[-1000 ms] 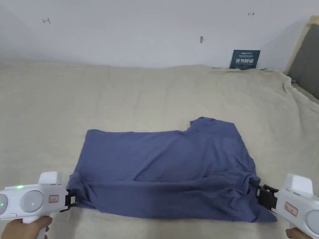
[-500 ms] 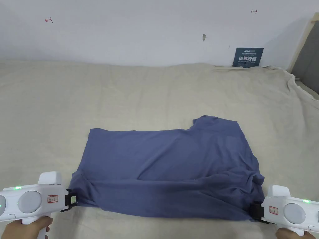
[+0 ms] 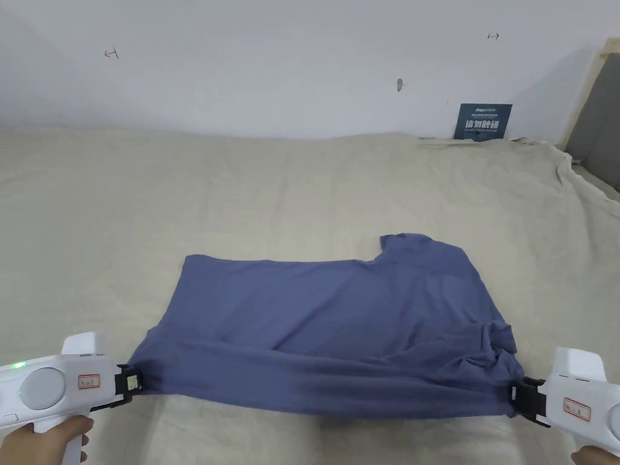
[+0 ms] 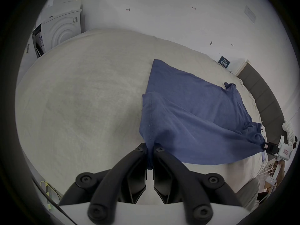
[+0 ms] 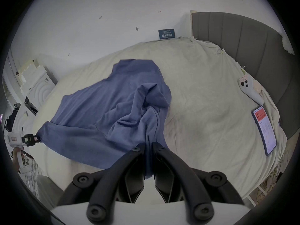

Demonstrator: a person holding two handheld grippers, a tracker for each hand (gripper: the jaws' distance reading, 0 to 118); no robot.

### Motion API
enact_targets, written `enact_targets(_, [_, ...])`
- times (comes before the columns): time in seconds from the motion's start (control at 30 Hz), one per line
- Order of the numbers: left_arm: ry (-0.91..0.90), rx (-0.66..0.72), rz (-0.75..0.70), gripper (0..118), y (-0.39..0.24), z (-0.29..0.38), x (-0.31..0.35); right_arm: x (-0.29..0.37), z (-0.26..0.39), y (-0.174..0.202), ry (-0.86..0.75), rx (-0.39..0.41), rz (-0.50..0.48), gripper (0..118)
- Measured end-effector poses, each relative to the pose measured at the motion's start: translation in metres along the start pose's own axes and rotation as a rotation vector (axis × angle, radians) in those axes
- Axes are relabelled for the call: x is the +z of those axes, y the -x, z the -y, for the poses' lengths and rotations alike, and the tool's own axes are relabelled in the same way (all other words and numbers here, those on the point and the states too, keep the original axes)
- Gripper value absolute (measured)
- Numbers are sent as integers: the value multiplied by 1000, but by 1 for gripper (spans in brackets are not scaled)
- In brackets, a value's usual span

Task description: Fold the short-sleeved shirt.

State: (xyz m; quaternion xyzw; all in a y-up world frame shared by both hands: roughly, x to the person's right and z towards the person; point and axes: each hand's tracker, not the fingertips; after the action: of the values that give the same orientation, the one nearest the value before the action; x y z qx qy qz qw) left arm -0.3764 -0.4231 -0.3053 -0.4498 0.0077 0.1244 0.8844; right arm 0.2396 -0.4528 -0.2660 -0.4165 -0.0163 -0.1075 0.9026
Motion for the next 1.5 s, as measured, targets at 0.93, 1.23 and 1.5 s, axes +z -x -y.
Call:
enact_targets(0.93, [104,14,-99,85,18,96,21,25,96,13,70,-16,105,54])
enact_targets(1.23, [-207,-88,-86,108,-25,43,94,103,21,43,-247,49,34,87])
enact_targets(1.5, [-378,-120,-96,114,-60,5,107,130,-12,73,-414,79,58,87])
